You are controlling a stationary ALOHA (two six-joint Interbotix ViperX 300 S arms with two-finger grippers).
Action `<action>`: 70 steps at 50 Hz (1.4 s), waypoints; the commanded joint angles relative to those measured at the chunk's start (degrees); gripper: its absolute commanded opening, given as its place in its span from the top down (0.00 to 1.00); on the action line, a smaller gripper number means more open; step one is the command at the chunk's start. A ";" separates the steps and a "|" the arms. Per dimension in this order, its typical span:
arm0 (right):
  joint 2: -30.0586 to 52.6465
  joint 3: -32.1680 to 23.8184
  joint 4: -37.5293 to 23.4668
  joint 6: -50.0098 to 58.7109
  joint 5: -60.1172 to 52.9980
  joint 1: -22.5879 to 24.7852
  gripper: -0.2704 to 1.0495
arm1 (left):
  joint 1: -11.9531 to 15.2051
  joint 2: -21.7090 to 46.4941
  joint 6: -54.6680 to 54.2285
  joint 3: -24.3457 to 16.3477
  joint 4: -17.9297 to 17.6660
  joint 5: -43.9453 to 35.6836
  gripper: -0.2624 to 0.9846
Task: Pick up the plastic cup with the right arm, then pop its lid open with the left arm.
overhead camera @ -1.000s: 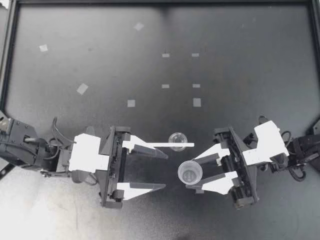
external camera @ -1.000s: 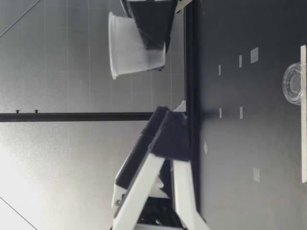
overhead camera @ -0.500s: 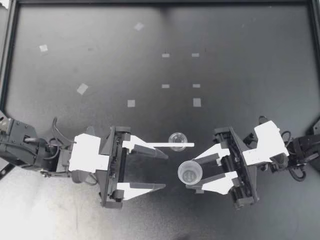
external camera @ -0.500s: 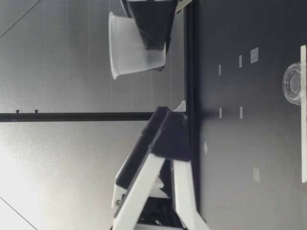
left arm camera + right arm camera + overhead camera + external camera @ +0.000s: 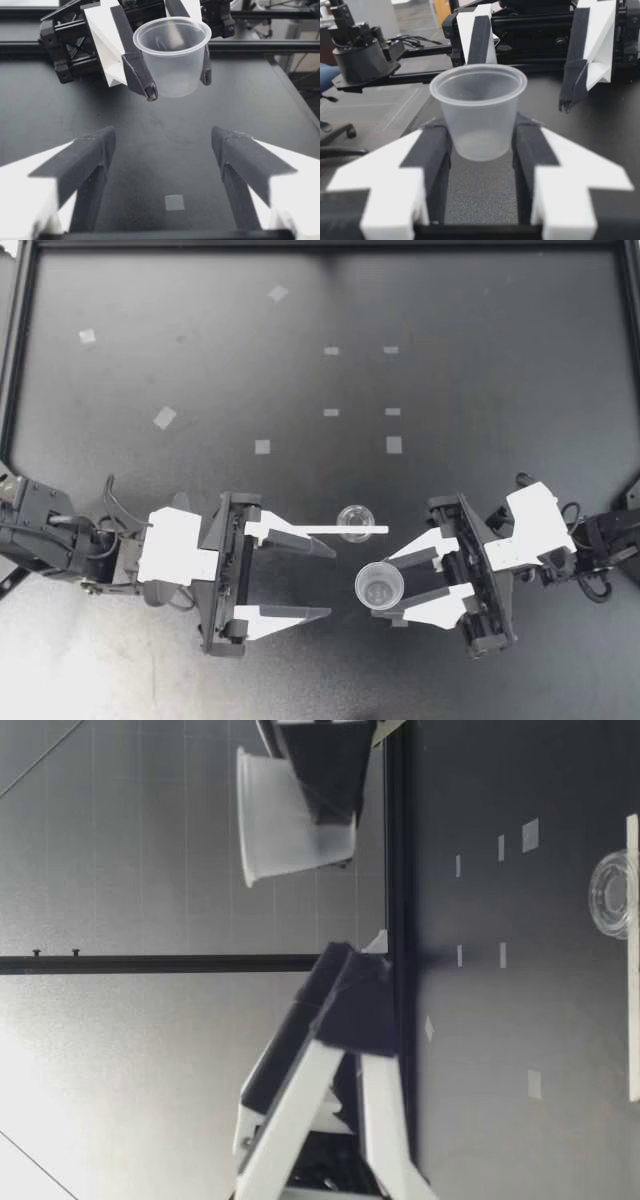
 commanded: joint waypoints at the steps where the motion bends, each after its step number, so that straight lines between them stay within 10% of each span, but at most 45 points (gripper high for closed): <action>1: -0.53 -0.62 0.00 0.00 0.09 0.26 0.50 | 0.18 -1.67 0.00 -0.97 0.09 -0.26 0.24; 70: -0.18 -1.23 -0.18 0.44 2.55 0.26 0.50 | 0.09 -1.32 0.09 -0.79 0.09 -0.26 0.24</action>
